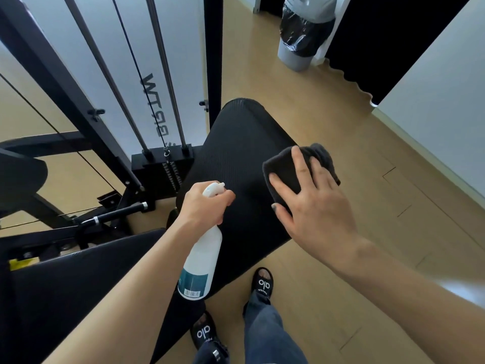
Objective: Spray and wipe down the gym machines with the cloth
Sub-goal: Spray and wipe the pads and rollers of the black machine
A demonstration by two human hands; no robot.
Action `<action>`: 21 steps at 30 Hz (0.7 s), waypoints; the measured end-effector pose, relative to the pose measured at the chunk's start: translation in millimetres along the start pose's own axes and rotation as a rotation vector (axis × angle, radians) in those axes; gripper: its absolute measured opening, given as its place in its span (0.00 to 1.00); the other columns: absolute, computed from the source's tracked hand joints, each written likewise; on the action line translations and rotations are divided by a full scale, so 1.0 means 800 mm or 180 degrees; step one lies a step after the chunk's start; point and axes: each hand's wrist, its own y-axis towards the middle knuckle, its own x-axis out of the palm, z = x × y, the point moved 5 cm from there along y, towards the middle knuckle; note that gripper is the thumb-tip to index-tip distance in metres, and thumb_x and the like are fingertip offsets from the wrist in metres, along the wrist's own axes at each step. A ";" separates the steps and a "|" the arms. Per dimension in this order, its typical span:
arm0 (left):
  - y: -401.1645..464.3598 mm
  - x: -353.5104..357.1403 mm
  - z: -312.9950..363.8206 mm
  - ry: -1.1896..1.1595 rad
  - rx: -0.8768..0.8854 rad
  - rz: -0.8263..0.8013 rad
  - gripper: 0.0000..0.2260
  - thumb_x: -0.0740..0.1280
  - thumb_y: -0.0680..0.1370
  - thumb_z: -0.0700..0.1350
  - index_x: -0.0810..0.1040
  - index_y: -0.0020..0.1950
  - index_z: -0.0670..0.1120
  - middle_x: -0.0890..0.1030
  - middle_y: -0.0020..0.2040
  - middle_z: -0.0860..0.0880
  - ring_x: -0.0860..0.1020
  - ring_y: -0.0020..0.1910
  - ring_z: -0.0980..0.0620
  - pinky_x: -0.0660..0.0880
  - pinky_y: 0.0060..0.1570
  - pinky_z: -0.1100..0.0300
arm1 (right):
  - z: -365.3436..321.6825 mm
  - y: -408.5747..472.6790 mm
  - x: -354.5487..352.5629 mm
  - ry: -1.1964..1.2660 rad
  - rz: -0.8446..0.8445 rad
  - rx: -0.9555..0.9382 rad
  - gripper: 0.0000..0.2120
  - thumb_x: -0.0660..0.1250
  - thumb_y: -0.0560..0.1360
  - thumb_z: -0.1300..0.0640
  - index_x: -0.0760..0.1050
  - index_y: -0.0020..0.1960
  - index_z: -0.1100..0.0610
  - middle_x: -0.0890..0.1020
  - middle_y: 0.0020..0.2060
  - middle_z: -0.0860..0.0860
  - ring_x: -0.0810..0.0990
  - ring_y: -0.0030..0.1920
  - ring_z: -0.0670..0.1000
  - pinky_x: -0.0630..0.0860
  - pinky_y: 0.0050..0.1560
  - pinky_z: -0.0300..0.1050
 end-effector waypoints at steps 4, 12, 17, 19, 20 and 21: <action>0.012 -0.002 -0.001 -0.0041 -0.0017 0.0003 0.07 0.71 0.76 0.42 0.80 0.42 0.39 0.78 0.37 0.46 0.75 0.29 0.48 0.74 0.37 0.56 | -0.009 0.054 0.000 -0.0126 -0.0112 -0.0053 0.26 0.60 0.82 0.44 0.65 0.79 0.45 0.52 0.80 0.67 0.65 0.74 0.70 0.64 0.74 0.62; 0.025 -0.002 0.004 -0.0019 -0.0102 0.0163 0.09 0.71 0.76 0.43 0.77 0.42 0.37 0.75 0.34 0.46 0.74 0.28 0.49 0.73 0.37 0.55 | -0.028 0.185 0.002 -0.0091 -0.0583 -0.0461 0.29 0.51 0.85 0.44 0.46 0.83 0.45 0.38 0.79 0.68 0.49 0.79 0.70 0.50 0.79 0.59; 0.014 -0.003 0.008 -0.0025 -0.0154 0.0277 0.09 0.70 0.76 0.42 0.77 0.43 0.36 0.74 0.32 0.47 0.74 0.27 0.50 0.73 0.36 0.57 | -0.042 0.242 0.007 0.0227 -0.0699 -0.0468 0.29 0.52 0.84 0.46 0.48 0.83 0.44 0.40 0.80 0.67 0.48 0.80 0.69 0.50 0.80 0.60; 0.009 -0.002 0.010 -0.0012 -0.0151 0.0264 0.09 0.70 0.76 0.42 0.76 0.41 0.37 0.73 0.30 0.48 0.73 0.26 0.51 0.72 0.35 0.58 | -0.037 0.229 0.007 0.0328 -0.0711 -0.0394 0.28 0.52 0.84 0.47 0.48 0.82 0.42 0.40 0.80 0.66 0.48 0.80 0.68 0.51 0.80 0.60; 0.006 -0.003 0.009 0.0002 -0.0154 0.0262 0.08 0.70 0.76 0.42 0.76 0.40 0.38 0.73 0.29 0.49 0.73 0.26 0.52 0.72 0.35 0.59 | -0.034 0.217 0.006 0.0373 -0.0687 -0.0379 0.27 0.51 0.85 0.47 0.48 0.82 0.41 0.40 0.80 0.66 0.48 0.80 0.68 0.51 0.80 0.60; 0.002 -0.005 0.008 0.0009 -0.0158 0.0266 0.08 0.70 0.76 0.42 0.76 0.39 0.40 0.73 0.28 0.50 0.73 0.25 0.52 0.71 0.34 0.59 | -0.030 0.202 0.004 0.0422 -0.0654 -0.0368 0.27 0.51 0.85 0.48 0.48 0.82 0.41 0.40 0.80 0.66 0.49 0.80 0.68 0.52 0.80 0.59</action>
